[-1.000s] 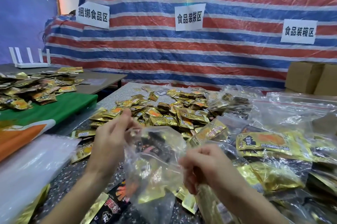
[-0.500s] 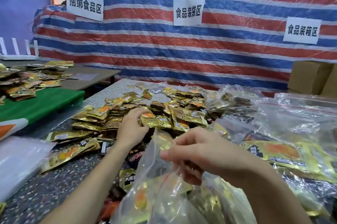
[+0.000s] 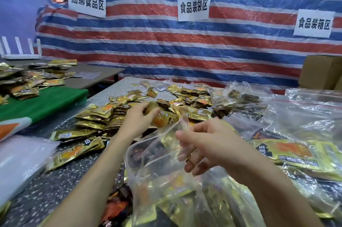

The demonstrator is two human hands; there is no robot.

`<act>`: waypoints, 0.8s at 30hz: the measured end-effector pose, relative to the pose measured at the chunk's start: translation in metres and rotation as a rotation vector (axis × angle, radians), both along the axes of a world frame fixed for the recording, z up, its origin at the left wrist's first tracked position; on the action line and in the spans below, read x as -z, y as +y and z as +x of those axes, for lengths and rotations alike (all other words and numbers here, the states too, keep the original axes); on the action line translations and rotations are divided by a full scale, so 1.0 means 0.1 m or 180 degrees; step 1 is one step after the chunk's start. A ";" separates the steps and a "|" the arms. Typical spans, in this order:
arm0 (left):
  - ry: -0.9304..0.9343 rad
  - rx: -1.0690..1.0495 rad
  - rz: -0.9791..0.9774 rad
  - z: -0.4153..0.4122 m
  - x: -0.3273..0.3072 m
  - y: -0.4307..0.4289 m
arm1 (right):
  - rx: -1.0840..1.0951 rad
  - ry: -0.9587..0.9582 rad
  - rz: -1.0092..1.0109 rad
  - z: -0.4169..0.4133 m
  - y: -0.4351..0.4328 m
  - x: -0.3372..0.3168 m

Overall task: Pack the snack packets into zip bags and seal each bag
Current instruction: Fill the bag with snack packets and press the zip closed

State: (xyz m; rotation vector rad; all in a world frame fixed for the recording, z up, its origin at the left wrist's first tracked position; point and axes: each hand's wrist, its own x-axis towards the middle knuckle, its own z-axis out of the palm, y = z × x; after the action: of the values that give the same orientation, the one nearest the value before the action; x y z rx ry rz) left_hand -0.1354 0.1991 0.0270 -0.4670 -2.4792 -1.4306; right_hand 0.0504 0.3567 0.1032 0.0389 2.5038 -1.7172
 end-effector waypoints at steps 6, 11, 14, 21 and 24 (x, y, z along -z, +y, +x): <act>-0.0083 0.0093 0.1207 0.50 -0.86 -0.40 | 0.0383 0.0033 -0.0109 -0.03 0.00 0.01; 0.0270 0.0819 0.1551 1.04 -1.31 -0.67 | 0.0366 -0.0005 -0.0018 -0.06 -0.01 0.03; 0.0239 0.1285 0.0915 1.23 -1.34 -0.65 | 0.0236 0.0000 0.0053 -0.07 -0.03 0.04; 0.0376 0.1196 0.0079 1.25 -1.33 -0.49 | 0.0001 -0.0099 0.0189 -0.04 0.00 0.02; 0.0377 0.1194 0.0002 1.23 -1.32 -0.52 | -0.0029 -0.0068 0.0047 -0.04 0.02 0.00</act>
State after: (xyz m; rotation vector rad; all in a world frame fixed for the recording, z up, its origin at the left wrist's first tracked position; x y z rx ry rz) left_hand -0.0122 0.1473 0.1593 -1.0298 -2.3830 -1.4790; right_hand 0.0467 0.3589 0.1036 0.0466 2.4975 -1.6859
